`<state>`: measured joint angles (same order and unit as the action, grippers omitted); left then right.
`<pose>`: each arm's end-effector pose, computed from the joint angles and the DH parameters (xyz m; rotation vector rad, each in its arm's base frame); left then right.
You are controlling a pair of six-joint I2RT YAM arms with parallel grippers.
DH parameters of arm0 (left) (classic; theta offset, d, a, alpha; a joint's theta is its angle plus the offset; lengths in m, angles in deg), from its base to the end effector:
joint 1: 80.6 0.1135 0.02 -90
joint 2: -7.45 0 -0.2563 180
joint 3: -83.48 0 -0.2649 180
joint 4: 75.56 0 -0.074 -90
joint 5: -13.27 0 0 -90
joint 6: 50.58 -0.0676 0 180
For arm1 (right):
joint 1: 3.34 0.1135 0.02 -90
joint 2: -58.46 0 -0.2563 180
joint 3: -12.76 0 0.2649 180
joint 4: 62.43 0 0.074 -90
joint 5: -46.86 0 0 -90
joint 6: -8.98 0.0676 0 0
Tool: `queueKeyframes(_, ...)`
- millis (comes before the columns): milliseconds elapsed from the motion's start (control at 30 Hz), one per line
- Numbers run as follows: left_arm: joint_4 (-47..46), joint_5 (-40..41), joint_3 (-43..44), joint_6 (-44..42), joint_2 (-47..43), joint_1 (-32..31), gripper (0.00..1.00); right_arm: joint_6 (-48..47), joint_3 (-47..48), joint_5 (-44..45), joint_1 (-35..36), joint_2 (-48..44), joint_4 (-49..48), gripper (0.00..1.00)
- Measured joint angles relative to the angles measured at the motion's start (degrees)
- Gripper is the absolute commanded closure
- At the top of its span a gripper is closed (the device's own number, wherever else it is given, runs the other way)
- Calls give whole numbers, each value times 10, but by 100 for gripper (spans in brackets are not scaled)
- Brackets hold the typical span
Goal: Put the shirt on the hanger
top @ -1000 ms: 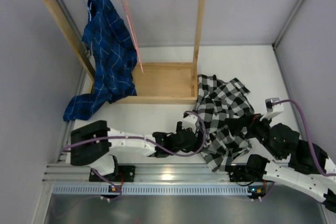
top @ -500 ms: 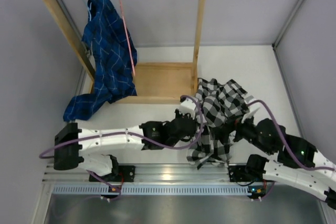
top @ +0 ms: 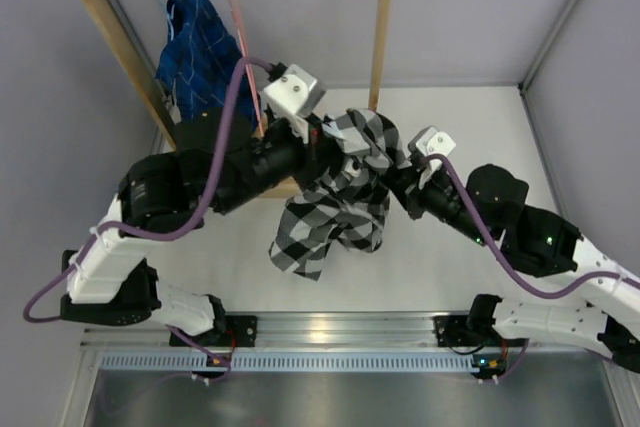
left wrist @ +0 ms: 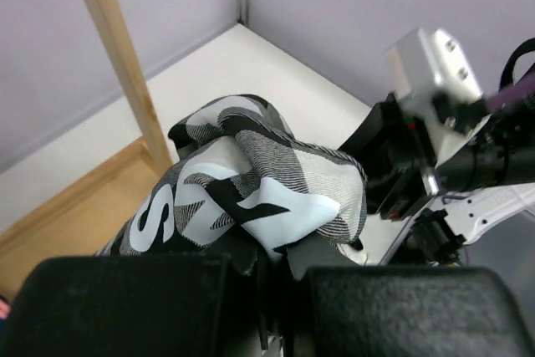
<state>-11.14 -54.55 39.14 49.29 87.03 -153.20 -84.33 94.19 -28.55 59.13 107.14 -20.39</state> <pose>0.1011 -0.2372 0.5656 0.6528 1.6361 -0.7332 0.1127 0.1794 0.4268 -0.7894 1.5709 0.5385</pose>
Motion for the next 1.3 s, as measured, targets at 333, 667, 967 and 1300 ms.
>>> queueKeyframes(333,31,32,-76,-62,28,2,100,52,-48,162,0,-110,-21,100)
queueKeyframes(667,-28,-183,-204,-54,165,138,100,180,-148,131,0,-222,89,10)
queueKeyframes(967,-51,-381,-233,-92,183,140,100,116,-117,126,0,-166,98,8)
queueKeyframes(1300,-55,-370,-264,-91,155,146,100,103,-177,92,0,-156,100,30)
